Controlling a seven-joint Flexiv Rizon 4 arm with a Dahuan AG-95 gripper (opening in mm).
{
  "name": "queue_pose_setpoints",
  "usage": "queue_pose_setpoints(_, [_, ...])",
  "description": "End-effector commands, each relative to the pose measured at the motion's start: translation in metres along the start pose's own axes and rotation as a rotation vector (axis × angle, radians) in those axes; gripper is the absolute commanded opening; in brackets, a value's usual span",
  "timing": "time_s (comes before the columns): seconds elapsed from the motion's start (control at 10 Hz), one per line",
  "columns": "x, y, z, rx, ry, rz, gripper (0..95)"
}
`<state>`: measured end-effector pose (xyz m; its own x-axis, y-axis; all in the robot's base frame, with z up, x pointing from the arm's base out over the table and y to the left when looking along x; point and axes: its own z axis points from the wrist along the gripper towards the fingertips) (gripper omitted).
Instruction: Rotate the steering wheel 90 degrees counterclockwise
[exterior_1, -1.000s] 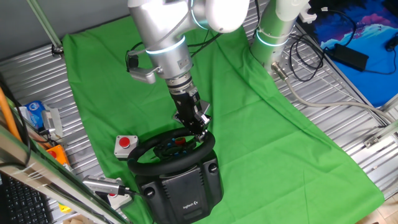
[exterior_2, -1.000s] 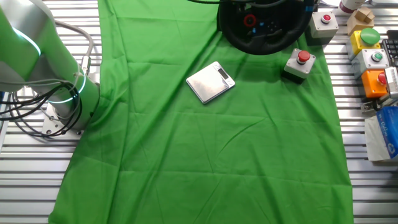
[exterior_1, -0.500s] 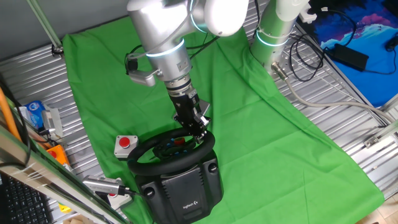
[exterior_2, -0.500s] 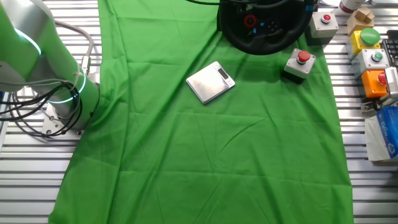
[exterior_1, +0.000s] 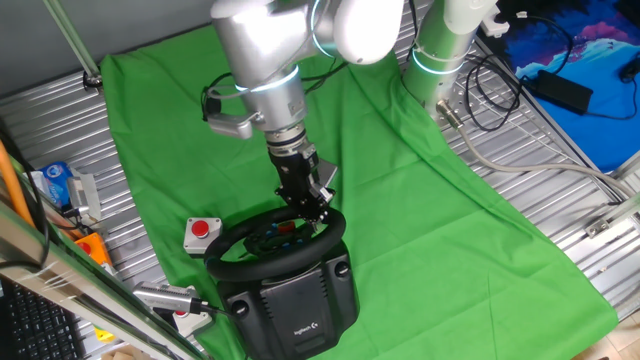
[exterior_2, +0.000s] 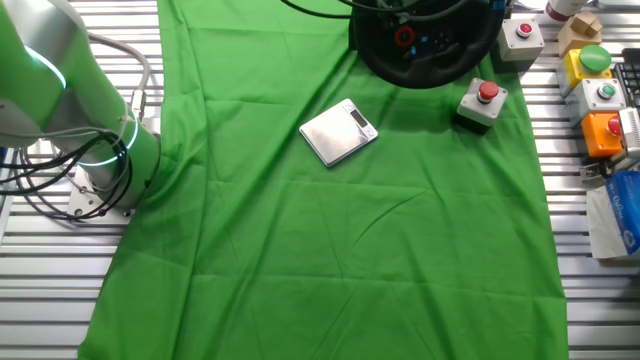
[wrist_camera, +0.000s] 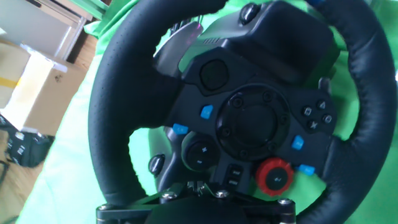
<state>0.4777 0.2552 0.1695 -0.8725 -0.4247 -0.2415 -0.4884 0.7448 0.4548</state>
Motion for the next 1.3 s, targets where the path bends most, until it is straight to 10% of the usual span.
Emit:
queue_pose_setpoints(0.1, [-0.007, -0.01, -0.004, 0.011, 0.004, -0.042, 0.0])
queue_pose_setpoints(1.3, [0.013, 0.013, -0.01, -0.016, -0.001, 0.035, 0.0])
